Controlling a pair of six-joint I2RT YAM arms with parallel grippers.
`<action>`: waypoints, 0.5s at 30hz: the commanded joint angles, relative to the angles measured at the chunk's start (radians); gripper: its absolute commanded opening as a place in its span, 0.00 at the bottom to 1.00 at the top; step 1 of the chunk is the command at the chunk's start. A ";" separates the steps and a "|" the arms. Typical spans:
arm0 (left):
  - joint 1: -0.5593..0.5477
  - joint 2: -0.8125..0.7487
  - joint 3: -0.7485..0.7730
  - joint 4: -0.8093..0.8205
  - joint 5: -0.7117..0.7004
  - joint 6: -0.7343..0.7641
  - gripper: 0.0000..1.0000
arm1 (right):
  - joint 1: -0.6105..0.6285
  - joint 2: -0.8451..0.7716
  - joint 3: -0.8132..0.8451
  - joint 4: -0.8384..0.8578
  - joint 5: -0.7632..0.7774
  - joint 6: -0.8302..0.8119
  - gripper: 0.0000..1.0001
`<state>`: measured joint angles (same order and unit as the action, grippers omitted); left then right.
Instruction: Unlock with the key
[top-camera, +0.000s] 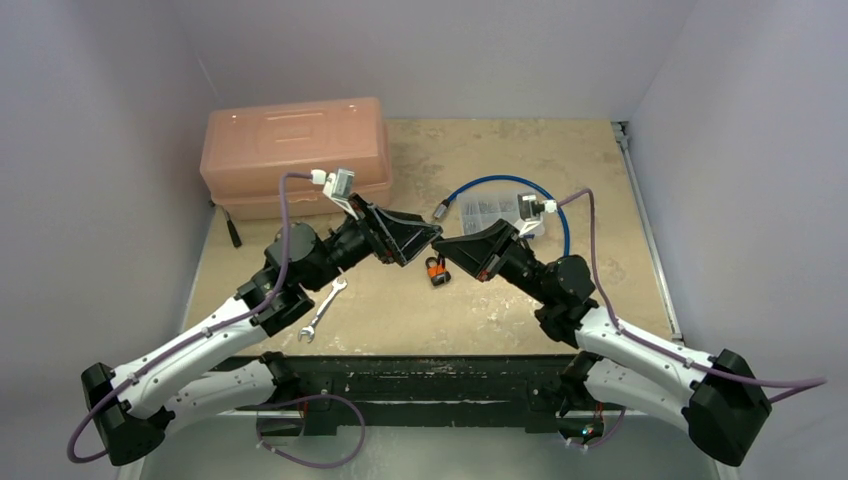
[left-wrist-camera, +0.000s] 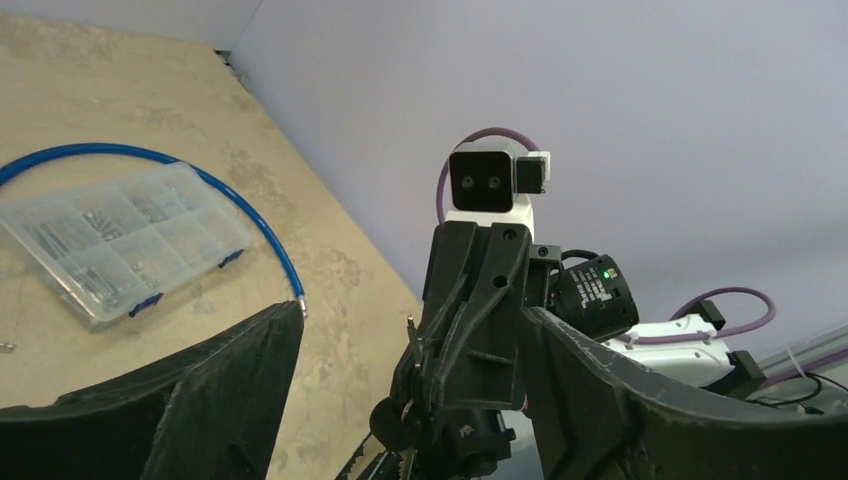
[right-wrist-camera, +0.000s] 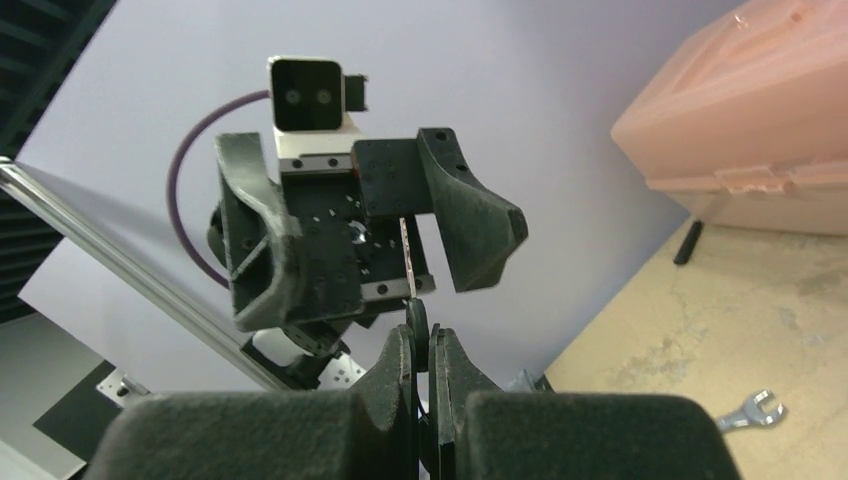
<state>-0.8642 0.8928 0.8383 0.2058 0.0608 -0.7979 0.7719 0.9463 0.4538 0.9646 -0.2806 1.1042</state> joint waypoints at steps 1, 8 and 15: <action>0.004 -0.050 0.056 -0.088 -0.072 0.039 0.89 | -0.003 -0.068 0.017 -0.119 0.011 -0.065 0.00; 0.004 -0.090 0.080 -0.314 -0.222 0.085 0.93 | -0.003 -0.233 0.103 -0.576 0.128 -0.227 0.00; 0.003 0.008 0.144 -0.571 -0.375 0.095 0.92 | -0.003 -0.318 0.165 -0.896 0.239 -0.224 0.00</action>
<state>-0.8642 0.8406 0.9230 -0.1833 -0.1936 -0.7353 0.7719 0.6575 0.5549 0.3141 -0.1371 0.9108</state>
